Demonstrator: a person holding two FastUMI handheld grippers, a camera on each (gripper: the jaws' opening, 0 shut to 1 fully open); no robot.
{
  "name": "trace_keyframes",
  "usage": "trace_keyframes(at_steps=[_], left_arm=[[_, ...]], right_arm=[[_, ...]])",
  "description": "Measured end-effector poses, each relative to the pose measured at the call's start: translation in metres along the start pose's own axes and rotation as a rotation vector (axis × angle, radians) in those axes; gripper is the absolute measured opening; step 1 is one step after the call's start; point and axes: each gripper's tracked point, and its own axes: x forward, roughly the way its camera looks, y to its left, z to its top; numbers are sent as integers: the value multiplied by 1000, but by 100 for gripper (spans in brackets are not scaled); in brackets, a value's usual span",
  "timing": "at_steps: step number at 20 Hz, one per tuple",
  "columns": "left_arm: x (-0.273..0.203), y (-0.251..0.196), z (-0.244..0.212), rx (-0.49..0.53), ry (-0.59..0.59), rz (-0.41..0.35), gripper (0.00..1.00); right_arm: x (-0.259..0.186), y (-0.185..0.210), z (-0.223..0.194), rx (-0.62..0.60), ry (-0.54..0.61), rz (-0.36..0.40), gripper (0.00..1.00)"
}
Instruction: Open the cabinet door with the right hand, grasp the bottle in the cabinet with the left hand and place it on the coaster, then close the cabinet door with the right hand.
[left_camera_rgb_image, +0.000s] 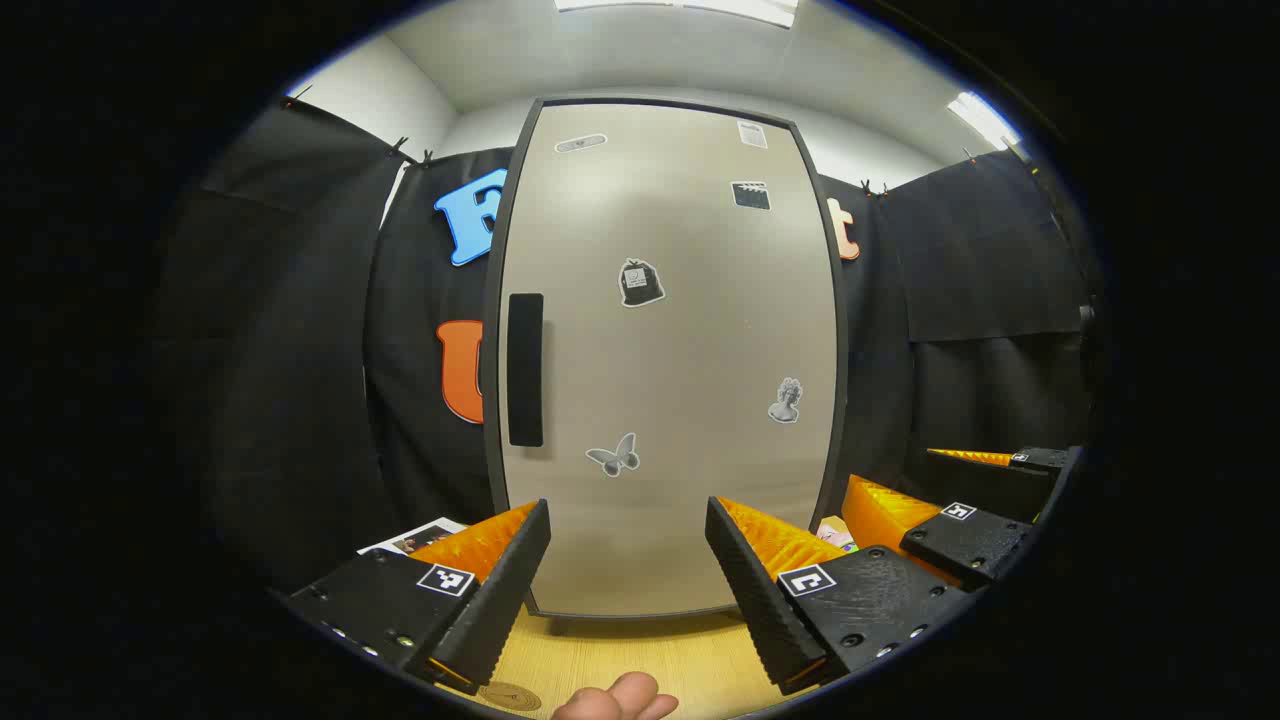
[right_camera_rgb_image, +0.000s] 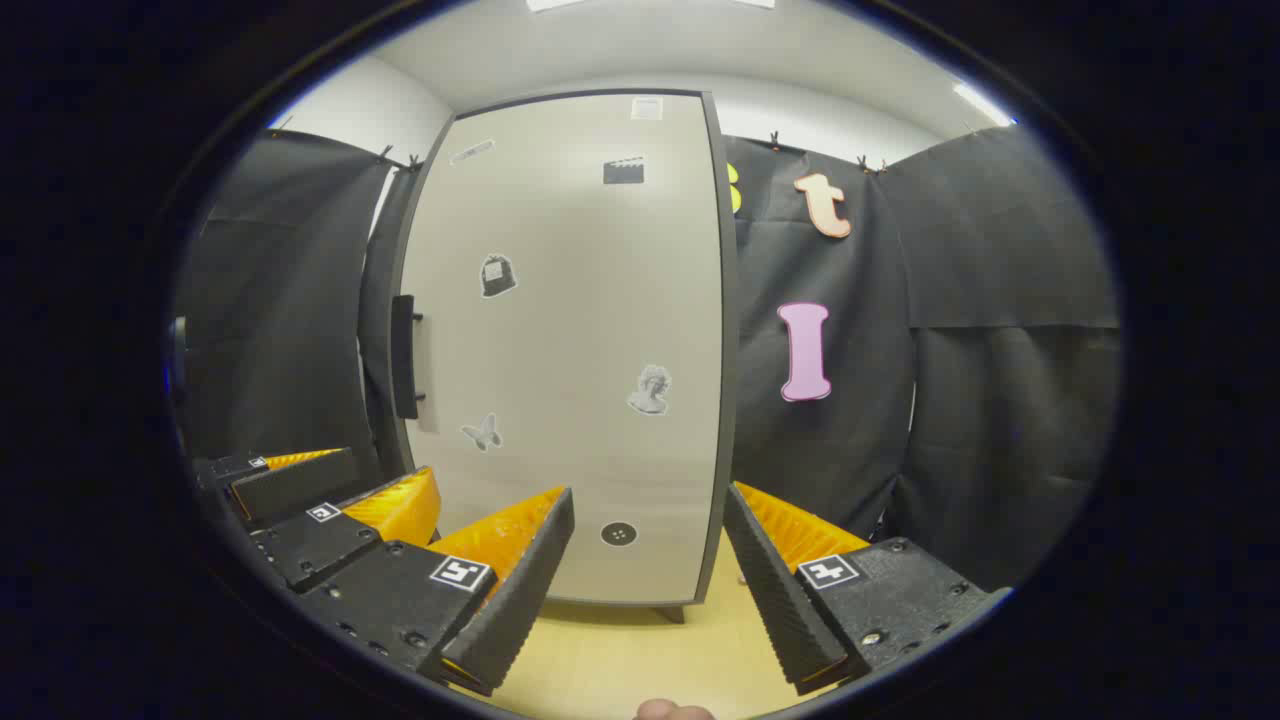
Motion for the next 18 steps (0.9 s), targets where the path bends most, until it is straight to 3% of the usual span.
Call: trace_keyframes(at_steps=[18], left_arm=[[3, 1, -2, 13, 11, 10, 94]], right_arm=[[7, 2, -5, 11, 21, 12, 97]])
